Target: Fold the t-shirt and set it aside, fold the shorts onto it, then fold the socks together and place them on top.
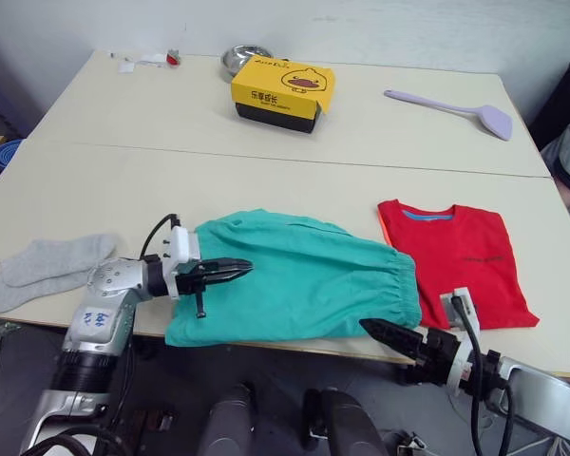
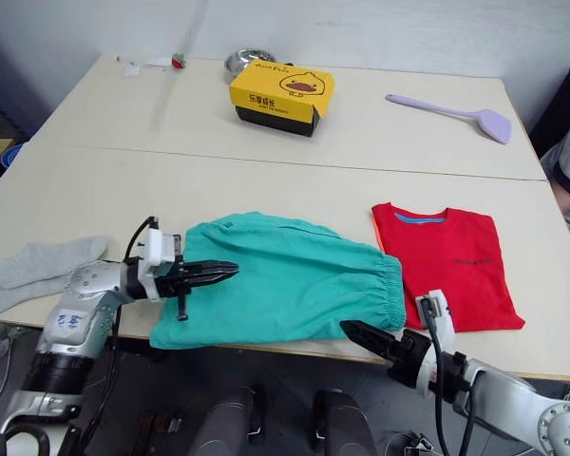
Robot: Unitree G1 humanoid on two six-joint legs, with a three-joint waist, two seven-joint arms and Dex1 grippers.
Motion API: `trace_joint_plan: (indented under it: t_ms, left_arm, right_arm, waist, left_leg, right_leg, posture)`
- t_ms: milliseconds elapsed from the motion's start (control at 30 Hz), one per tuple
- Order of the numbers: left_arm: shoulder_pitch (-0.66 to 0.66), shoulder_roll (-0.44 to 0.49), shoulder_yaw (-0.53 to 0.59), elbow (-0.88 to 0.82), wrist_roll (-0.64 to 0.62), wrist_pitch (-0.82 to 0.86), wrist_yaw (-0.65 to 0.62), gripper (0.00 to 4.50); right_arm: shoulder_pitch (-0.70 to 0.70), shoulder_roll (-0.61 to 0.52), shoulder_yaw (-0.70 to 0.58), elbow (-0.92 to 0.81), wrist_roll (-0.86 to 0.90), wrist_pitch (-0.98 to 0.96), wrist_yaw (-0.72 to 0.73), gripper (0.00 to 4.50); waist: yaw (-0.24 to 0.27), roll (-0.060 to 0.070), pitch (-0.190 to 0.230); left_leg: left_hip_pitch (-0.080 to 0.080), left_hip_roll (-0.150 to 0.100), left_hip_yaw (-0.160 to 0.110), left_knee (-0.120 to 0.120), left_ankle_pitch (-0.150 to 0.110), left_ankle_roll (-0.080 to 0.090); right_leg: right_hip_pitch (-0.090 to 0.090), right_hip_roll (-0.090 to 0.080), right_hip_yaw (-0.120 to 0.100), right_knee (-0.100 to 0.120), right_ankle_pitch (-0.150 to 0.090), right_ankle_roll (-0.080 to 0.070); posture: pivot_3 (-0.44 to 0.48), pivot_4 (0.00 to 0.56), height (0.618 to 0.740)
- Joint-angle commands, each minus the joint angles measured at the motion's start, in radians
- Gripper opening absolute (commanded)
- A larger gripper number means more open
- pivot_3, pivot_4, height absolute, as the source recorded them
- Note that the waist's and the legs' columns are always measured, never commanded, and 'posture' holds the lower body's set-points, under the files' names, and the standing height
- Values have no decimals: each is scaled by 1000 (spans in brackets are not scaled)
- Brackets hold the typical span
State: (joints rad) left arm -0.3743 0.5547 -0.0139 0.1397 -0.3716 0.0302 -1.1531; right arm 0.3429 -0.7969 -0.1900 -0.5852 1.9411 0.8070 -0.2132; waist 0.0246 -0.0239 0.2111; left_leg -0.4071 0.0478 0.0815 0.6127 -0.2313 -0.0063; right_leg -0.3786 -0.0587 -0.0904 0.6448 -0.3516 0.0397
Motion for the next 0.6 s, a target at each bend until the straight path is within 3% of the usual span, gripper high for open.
trace_joint_plan:
  t_ms: [33, 167, 300, 533, 600]
  left_arm:
    - [-55, -40, -9, 77, 39, -73, 24, 15]
    - [-102, -82, -21, 191, 86, -137, 35, 15]
    - [-115, -97, -32, 233, 77, -132, -9, 15]
    - [-132, -111, -49, 298, 101, -170, -44, 15]
    - [-134, -115, -51, 311, 103, -175, -55, 0]
  right_arm:
    - [-1, 11, 19, -33, 31, -46, -65, 4500]
    - [-66, 50, 59, -10, 2, -100, -137, 4500]
    - [-156, 168, 82, 44, -109, -193, -235, 4500]
    - [-249, 301, 152, 100, -222, -193, -251, 4500]
    - [-274, 339, 160, 126, -289, -209, -256, 4104]
  waist:
    - [0, 0, 0]
    - [-6, -2, -1]
    - [-13, -2, -1]
    - [-29, -7, -4]
    - [-32, -8, -4]
  left_leg:
    - [0, 0, 0, 0, 0, 1]
    - [1, 0, 4, 2, -1, 2]
    - [2, 1, 9, 2, 0, 4]
    - [2, 1, 12, 2, 1, 6]
    - [2, 2, 13, 2, 2, 7]
  right_leg:
    - [0, 0, 0, 0, 0, 1]
    - [0, 0, 4, 0, 2, 3]
    - [-2, 1, 10, 0, 6, 4]
    - [-4, 0, 15, 0, 9, 5]
    - [-4, 1, 15, 0, 11, 4]
  posture:
    - [0, 150, 740]
    - [0, 150, 740]
    - [0, 150, 740]
    - [0, 150, 740]
    - [0, 150, 740]
